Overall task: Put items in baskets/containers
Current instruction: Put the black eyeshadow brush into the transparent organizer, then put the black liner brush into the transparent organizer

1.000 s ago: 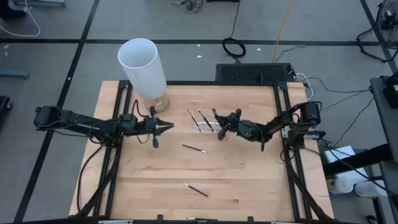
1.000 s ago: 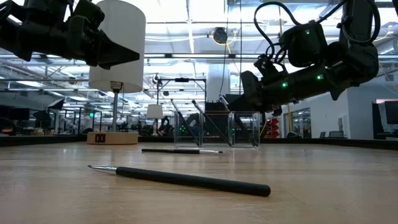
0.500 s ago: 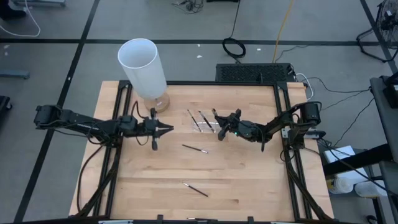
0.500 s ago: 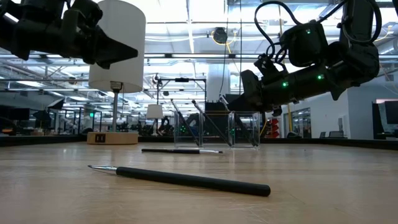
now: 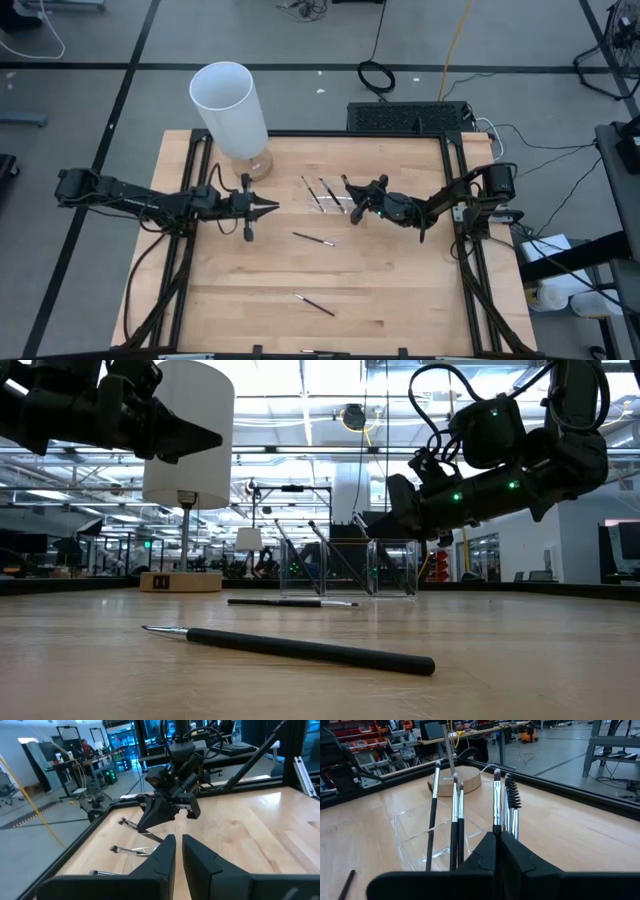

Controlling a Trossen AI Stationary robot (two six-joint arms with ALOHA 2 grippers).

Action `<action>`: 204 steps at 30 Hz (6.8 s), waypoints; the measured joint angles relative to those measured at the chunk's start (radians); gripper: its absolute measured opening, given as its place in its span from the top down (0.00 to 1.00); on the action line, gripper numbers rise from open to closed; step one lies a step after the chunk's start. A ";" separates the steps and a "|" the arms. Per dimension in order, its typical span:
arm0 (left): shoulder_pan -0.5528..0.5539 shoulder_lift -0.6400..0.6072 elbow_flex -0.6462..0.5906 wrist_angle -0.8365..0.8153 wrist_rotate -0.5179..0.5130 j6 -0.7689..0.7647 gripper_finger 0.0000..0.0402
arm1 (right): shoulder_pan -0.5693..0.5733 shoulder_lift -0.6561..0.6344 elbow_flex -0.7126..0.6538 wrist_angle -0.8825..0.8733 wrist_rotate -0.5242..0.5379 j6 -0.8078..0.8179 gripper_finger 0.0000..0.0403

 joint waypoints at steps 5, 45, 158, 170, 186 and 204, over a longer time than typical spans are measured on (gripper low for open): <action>0.000 0.000 0.000 0.011 -0.001 -0.012 0.90 | 0.000 0.000 0.000 -0.003 -0.001 0.007 0.98; -0.003 0.000 0.000 -0.011 -0.002 -0.074 0.90 | 0.378 0.159 0.764 -0.989 -0.065 -0.065 0.74; -0.102 0.002 0.000 -0.124 0.260 0.021 0.90 | 0.569 0.482 1.307 -1.666 -0.309 0.452 0.55; -0.102 0.002 0.000 -0.089 0.255 0.069 0.90 | 0.537 0.494 1.261 -1.696 -0.272 0.377 0.60; -0.102 0.002 0.000 -0.114 0.251 -0.066 0.90 | 0.513 0.491 1.084 -1.675 -0.397 0.525 0.94; -0.102 0.002 0.000 -0.143 0.251 -0.082 0.90 | 0.474 0.490 1.078 -1.688 -0.413 0.449 0.99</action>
